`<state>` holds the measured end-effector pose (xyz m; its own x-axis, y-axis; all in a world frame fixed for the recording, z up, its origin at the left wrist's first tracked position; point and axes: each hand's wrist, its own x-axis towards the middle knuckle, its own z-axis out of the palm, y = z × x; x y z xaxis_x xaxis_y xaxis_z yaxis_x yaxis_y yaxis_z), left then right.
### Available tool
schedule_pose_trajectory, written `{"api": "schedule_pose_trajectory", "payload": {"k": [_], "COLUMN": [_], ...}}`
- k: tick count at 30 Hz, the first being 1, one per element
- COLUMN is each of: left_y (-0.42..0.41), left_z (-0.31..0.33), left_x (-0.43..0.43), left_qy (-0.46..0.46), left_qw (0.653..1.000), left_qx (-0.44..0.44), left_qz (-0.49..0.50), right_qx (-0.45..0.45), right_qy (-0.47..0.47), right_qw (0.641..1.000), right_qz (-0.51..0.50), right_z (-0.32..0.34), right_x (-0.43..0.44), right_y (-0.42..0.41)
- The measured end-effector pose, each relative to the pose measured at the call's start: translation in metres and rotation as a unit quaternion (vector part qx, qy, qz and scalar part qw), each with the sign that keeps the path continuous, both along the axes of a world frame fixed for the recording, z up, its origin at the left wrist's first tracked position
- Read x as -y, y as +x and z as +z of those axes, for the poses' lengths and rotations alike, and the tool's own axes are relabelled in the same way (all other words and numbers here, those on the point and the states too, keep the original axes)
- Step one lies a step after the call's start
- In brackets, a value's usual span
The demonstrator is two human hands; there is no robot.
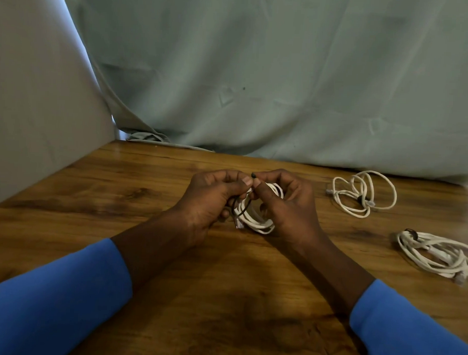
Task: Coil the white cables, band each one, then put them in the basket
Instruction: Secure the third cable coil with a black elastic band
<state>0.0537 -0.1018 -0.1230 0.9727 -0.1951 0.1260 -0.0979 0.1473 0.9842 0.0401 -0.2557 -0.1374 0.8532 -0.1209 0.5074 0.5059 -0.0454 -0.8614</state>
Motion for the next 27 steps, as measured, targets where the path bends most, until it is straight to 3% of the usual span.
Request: {"api": "schedule_pose_trajectory", "payload": {"k": [27], "left_y": [0.0084], "left_z": [-0.0035], "left_x": [-0.0017], "left_qy": [-0.006], "left_qw": [0.999], "left_qx": [-0.016], "left_qz": [-0.034], "right_qx": [-0.020], "right_qy": [-0.015], "right_qw": [0.999], "right_qz": [-0.038], "right_z": [0.0007], "right_x": [-0.0039], "right_y": [0.0011]}}
